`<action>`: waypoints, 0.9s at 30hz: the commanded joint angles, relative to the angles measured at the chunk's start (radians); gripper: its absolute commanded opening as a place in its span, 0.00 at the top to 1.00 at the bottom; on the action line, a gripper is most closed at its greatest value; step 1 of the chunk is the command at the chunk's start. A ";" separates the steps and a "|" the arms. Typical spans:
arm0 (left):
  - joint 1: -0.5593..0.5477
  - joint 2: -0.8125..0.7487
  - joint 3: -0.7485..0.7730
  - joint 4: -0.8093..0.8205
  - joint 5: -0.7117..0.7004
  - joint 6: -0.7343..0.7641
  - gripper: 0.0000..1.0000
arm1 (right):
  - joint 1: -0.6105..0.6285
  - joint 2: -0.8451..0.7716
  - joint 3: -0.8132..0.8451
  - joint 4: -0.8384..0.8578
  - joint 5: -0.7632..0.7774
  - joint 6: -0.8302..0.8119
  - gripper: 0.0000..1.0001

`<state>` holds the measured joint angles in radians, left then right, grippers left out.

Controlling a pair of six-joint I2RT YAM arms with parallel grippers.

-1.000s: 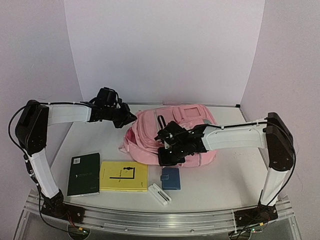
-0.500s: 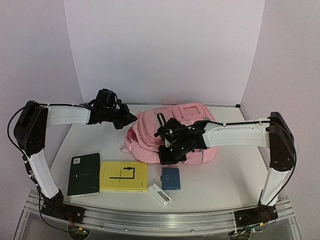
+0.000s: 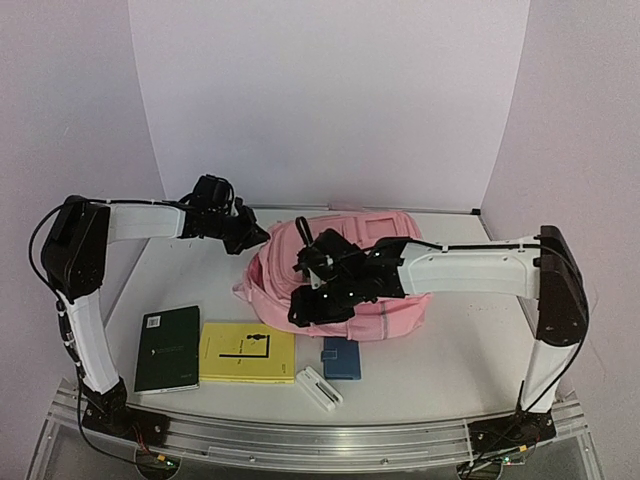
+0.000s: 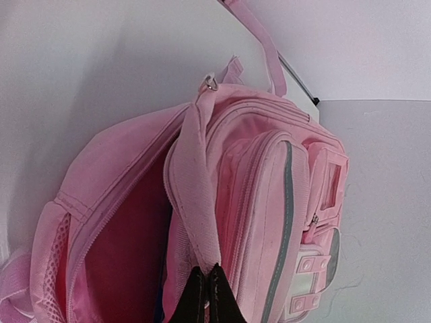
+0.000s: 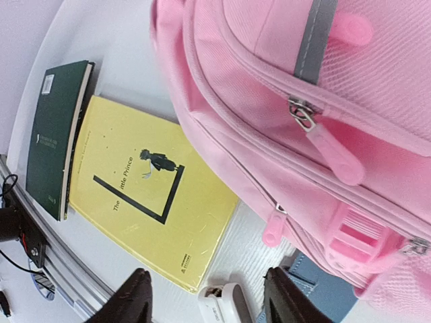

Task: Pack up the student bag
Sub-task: Adjust the student bag at the center of the board, then zip the student bag at the center of the board.

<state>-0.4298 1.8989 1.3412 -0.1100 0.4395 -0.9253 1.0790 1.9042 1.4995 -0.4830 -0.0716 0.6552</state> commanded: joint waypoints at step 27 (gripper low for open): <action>-0.480 -0.330 -0.272 -0.248 -0.311 0.111 0.21 | -0.513 -0.342 -0.278 -0.084 0.257 -0.088 0.08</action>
<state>-0.8341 1.5249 1.0474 -0.3549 0.2070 -0.7564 0.5616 1.5312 1.2443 -0.6374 0.2567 0.5794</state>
